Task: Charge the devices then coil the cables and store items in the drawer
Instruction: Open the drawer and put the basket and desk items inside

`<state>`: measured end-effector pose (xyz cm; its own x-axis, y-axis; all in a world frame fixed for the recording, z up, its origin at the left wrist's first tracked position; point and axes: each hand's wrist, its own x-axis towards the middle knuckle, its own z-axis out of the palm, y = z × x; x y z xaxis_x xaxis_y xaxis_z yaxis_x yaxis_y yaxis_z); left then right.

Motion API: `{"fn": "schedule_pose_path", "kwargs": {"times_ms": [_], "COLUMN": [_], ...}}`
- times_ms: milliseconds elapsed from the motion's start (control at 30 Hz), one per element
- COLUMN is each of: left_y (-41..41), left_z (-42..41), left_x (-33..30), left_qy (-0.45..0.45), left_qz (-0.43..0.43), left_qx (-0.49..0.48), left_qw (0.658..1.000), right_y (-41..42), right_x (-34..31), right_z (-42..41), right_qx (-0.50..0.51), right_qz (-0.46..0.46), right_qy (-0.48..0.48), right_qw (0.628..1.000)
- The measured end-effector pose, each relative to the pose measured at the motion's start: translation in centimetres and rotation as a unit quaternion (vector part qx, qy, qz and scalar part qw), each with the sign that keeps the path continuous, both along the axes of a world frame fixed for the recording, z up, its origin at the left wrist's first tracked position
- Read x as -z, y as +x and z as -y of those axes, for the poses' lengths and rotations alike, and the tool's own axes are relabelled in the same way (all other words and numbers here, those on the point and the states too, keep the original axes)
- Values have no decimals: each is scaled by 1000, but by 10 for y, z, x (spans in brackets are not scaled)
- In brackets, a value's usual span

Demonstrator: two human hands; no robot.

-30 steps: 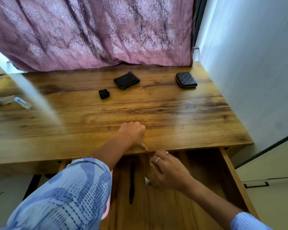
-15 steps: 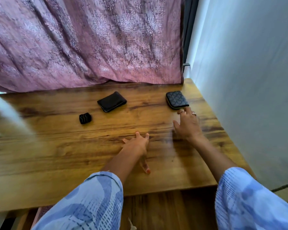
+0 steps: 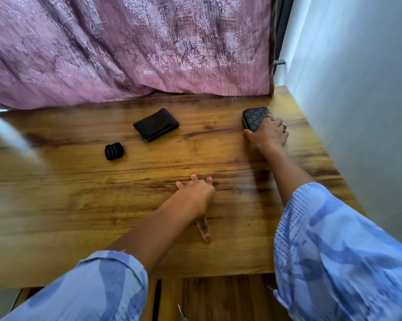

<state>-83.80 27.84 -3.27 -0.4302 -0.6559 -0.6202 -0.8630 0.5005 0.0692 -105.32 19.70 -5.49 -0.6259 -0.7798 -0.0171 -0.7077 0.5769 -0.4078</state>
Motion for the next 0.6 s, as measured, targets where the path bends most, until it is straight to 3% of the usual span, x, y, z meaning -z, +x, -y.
{"fn": "schedule_pose_path", "kwargs": {"times_ms": [267, 433, 600], "left_y": [1, 3, 34], "left_z": [-4, -12, -30], "left_x": [-6, -12, -1], "left_qy": [2, -14, -78], "left_qz": [4, 1, -76], "left_qx": [12, 3, -19], "left_qw": [1000, 1000, 994], "right_y": [13, 46, 92], "right_x": [-8, -13, -19], "right_z": [-43, -126, -231], "right_qx": [14, -14, -58], "right_qz": [31, 67, 95], "right_qy": [-78, -99, -108], "right_qw": [996, 993, 988]}}
